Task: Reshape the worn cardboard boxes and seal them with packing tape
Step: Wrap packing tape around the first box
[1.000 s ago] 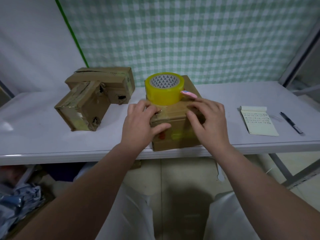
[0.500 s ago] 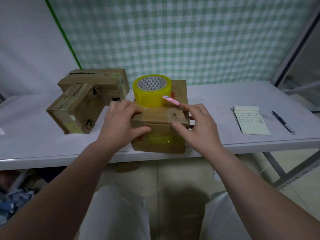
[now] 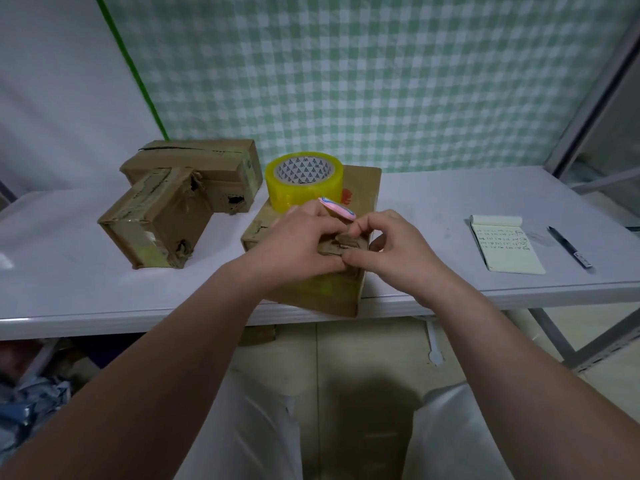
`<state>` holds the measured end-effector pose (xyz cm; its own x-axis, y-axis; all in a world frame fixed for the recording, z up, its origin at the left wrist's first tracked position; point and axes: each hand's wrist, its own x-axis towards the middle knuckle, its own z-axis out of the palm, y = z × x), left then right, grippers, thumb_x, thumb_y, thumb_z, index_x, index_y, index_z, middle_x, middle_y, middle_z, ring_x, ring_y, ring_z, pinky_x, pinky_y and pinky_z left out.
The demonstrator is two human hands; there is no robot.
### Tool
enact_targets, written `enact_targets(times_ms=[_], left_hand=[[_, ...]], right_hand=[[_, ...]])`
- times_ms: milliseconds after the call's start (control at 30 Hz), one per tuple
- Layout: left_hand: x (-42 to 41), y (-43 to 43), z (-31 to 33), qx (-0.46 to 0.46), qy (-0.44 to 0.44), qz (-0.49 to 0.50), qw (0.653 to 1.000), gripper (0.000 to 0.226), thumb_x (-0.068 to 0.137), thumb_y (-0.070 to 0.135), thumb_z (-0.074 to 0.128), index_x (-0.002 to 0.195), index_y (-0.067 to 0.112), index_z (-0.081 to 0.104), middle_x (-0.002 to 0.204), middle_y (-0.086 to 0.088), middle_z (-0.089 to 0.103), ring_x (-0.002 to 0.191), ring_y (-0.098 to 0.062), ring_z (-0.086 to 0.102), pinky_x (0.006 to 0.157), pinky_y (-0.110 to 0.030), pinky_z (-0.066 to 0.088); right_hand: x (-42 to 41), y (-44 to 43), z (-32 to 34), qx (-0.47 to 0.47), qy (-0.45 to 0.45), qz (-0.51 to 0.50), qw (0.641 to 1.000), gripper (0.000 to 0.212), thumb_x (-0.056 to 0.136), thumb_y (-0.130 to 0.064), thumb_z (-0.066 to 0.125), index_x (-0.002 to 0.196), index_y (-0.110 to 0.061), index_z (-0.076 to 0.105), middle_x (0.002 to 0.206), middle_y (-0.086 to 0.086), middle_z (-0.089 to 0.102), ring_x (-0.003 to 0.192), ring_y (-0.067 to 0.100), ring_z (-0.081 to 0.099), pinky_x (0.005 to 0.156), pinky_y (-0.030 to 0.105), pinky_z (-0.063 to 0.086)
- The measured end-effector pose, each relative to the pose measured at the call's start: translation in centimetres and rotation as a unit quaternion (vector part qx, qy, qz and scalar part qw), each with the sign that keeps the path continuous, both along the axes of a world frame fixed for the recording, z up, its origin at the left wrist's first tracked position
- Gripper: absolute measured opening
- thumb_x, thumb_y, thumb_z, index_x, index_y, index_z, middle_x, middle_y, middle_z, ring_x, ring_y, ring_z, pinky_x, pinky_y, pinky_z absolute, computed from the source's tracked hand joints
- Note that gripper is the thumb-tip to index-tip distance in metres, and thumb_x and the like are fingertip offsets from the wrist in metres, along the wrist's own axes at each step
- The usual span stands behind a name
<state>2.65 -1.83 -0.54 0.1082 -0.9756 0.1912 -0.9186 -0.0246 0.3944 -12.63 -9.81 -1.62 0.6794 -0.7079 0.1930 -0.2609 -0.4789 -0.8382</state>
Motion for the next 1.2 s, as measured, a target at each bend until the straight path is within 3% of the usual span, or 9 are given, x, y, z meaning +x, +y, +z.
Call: enact_targets(times_ms=[167,267,400,533,633,767,867,1000,1200], left_hand=[[0.3,-0.3,0.7,0.017,-0.007,-0.022,1.0,0.036,0.071,0.04,0.078,0.102,0.027,0.066,0.098,0.004,0.041,0.096,-0.014,0.045,0.076,-0.025,0.039],[0.4,-0.3,1.0,-0.001,-0.023,-0.017,1.0,0.033,0.068,0.037,0.081,0.086,0.025,0.056,0.095,0.007,0.046,0.085,-0.003,0.043,0.063,-0.008,0.03],[-0.2,-0.5,1.0,-0.023,0.005,-0.017,1.0,0.034,0.064,0.028,0.086,0.079,0.011,0.06,0.072,0.011,0.047,0.064,0.001,0.042,0.054,-0.012,0.03],[-0.2,-0.7,1.5,0.016,0.041,-0.025,0.999,0.025,0.068,0.026,0.082,0.078,0.016,0.062,0.068,0.01,0.051,0.059,-0.001,0.044,0.054,-0.014,0.032],[0.5,-0.8,2.6,0.074,0.083,-0.039,0.993,0.008,0.081,0.017,0.068,0.084,0.025,0.065,0.073,0.01,0.056,0.066,-0.002,0.048,0.066,-0.022,0.04],[0.0,-1.3,3.4,0.135,0.014,-0.045,0.99,0.017,0.088,0.013,0.055,0.097,0.02,0.068,0.083,0.005,0.058,0.078,-0.011,0.049,0.066,-0.022,0.036],[-0.2,-1.7,3.1,0.144,-0.018,-0.047,0.988,0.012,0.088,0.014,0.054,0.082,0.018,0.062,0.085,-0.004,0.058,0.078,-0.016,0.048,0.062,-0.025,0.035],[0.2,-1.6,2.8,0.127,0.047,-0.031,0.99,0.012,0.087,0.013,0.057,0.089,0.017,0.068,0.079,0.006,0.056,0.074,-0.009,0.048,0.063,-0.022,0.036],[0.3,-1.3,2.7,0.105,0.118,-0.027,0.987,0.012,0.084,0.016,0.067,0.077,0.026,0.066,0.064,0.013,0.054,0.057,0.005,0.048,0.053,-0.009,0.033]], right_hand=[[-0.3,0.1,-0.1,0.004,-0.028,0.014,0.999,0.027,0.072,-0.011,0.08,0.073,-0.031,0.062,0.104,0.006,0.055,0.07,0.009,0.051,0.069,0.015,0.043],[-0.2,-0.2,-0.5,0.02,-0.046,-0.019,0.999,0.02,0.075,-0.015,0.078,0.072,-0.029,0.063,0.101,0.002,0.059,0.071,0.011,0.052,0.071,0.021,0.046],[0.3,-0.6,-0.4,0.022,-0.031,-0.03,0.999,0.011,0.078,-0.02,0.076,0.078,-0.025,0.066,0.099,0.001,0.058,0.067,0.009,0.05,0.068,0.025,0.044],[0.5,-1.2,0.0,0.013,0.027,-0.005,1.0,0.011,0.077,-0.019,0.076,0.072,-0.019,0.066,0.094,0.004,0.056,0.067,0.011,0.05,0.067,0.03,0.044],[0.1,-1.3,0.6,0.012,0.038,0.012,0.999,0.021,0.077,-0.018,0.077,0.067,-0.026,0.061,0.092,0.001,0.059,0.068,0.007,0.05,0.068,0.026,0.045],[-0.5,-1.2,1.3,-0.012,0.044,0.036,0.998,0.026,0.077,-0.011,0.076,0.068,-0.028,0.058,0.082,0.0,0.061,0.063,0.006,0.047,0.06,0.015,0.039],[-0.6,-0.8,1.5,-0.011,0.022,0.041,0.999,0.027,0.074,-0.005,0.077,0.077,-0.025,0.059,0.076,0.0,0.061,0.058,0.001,0.046,0.061,0.014,0.04],[-0.7,-0.4,1.4,0.004,-0.023,-0.012,1.0,0.042,0.07,-0.004,0.08,0.088,-0.032,0.055,0.069,-0.005,0.061,0.053,-0.001,0.047,0.056,0.009,0.04],[-0.7,0.1,1.4,0.061,-0.081,-0.05,0.994,0.05,0.069,0.002,0.079,0.09,-0.036,0.054,0.081,0.001,0.07,0.056,0.0,0.055,0.059,0.009,0.046]])
